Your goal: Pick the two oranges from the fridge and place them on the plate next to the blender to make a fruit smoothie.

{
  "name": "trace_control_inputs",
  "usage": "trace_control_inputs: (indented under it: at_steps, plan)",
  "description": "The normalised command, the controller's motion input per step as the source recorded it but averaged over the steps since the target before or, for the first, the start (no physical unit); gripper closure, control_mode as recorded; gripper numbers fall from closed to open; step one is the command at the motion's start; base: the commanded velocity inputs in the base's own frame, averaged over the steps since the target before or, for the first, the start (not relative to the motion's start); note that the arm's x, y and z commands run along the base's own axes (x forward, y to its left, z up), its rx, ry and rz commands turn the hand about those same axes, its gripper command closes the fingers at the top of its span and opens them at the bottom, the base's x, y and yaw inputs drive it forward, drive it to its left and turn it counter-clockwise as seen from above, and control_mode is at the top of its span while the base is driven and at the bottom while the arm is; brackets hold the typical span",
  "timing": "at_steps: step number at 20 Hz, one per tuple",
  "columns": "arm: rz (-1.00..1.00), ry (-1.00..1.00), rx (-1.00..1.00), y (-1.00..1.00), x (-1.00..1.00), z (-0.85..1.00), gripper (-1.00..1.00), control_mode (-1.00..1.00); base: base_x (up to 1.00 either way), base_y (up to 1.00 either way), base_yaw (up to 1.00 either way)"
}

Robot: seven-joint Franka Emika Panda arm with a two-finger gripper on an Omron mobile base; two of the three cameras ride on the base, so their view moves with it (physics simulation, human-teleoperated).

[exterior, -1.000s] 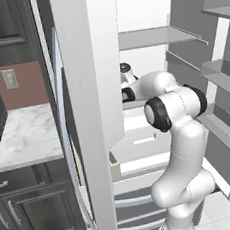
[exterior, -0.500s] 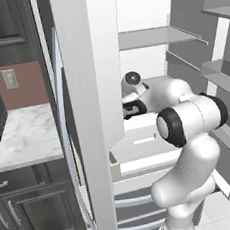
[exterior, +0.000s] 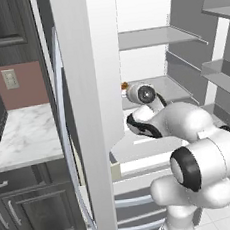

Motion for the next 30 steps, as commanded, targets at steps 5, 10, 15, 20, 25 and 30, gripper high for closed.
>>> trace_control_inputs:
  at_steps: [5, 10, 15, 20, 25, 30]
  plan:
    - [0.00, -0.02, 0.06, 0.00, -1.00, 1.00, 1.00, -1.00, 0.00, 0.00, 0.00]
    - [0.00, 0.01, 0.09, 0.00, -1.00, 1.00, 1.00, -1.00, 0.00, 0.00, 0.00]
    - [0.00, 0.15, 0.13, 0.00, -1.00, 1.00, 1.00, -1.00, 0.00, 0.00, 0.00]
    - [0.00, 0.38, 0.09, 0.00, -1.00, 0.96, 1.00, -1.00, 0.00, 0.00, 0.00]
    - [0.00, 0.57, 0.00, -0.04, -1.00, 0.04, 1.00, -1.00, 0.00, 0.00, 0.00]
    - [0.00, 0.12, -0.02, -0.08, -0.55, -0.24, 1.00, -1.00, 0.00, 0.00, 0.00]
